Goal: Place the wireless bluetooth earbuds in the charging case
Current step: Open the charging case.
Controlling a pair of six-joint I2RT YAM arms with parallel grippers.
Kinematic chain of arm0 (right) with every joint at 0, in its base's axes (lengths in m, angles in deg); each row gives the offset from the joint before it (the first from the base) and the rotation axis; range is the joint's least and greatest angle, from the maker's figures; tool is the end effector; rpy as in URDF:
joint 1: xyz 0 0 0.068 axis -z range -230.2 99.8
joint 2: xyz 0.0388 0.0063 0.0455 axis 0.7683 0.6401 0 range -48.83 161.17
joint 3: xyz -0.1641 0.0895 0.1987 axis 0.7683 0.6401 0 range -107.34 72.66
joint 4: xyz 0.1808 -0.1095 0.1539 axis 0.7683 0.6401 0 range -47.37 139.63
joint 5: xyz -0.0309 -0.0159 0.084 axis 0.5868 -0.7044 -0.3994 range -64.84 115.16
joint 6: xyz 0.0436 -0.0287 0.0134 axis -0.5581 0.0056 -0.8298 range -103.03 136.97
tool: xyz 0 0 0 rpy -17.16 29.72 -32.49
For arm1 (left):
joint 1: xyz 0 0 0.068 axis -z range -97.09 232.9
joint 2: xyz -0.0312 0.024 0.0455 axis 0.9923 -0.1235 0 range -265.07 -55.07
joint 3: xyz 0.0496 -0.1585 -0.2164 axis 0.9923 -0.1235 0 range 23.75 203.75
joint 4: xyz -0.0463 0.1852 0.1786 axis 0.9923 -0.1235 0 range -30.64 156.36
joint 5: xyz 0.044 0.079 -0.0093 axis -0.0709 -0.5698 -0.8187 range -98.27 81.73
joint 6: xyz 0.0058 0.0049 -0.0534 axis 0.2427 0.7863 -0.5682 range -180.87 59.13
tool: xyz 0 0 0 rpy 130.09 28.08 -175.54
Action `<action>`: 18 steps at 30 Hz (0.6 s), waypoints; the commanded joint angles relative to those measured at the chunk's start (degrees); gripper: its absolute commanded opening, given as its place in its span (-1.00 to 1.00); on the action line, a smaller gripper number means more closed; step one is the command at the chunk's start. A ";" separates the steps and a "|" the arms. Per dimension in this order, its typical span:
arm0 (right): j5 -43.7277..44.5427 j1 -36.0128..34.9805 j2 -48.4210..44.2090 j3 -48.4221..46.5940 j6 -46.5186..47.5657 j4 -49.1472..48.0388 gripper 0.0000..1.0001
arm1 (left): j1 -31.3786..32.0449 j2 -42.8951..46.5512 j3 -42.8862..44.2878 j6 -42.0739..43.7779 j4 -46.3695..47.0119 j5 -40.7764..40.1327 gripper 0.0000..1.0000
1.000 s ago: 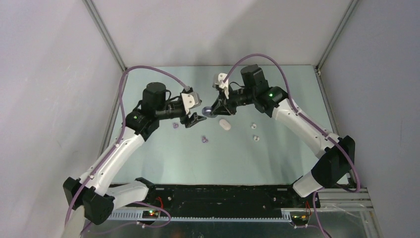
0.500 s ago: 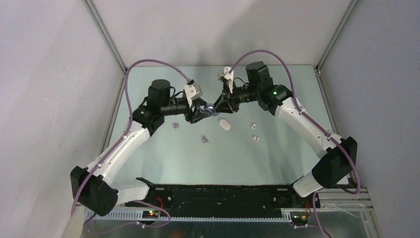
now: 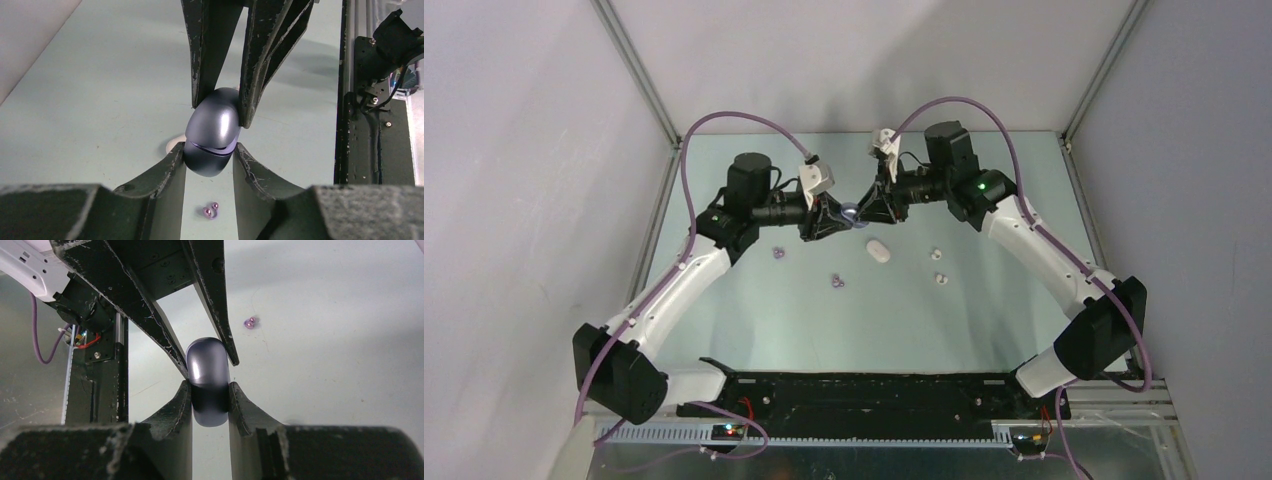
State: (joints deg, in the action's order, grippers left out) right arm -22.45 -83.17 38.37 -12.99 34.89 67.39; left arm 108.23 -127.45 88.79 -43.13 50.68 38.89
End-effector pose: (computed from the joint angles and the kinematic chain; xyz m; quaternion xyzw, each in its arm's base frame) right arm 0.2722 0.2078 0.3871 -0.5262 0.6103 0.4032 0.4337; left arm 0.2429 -0.1438 0.3549 0.4858 0.6300 -0.3663 0.4826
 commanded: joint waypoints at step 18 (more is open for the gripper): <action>2.38 5.54 0.91 -2.00 -10.69 -7.79 -0.09 | -0.46 -0.78 1.84 0.98 3.10 5.10 -1.00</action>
State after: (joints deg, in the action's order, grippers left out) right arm -23.11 -79.72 38.50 -12.97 27.15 64.65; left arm 107.61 -128.02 88.79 -42.83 53.37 40.16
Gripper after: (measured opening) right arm 0.445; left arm 0.374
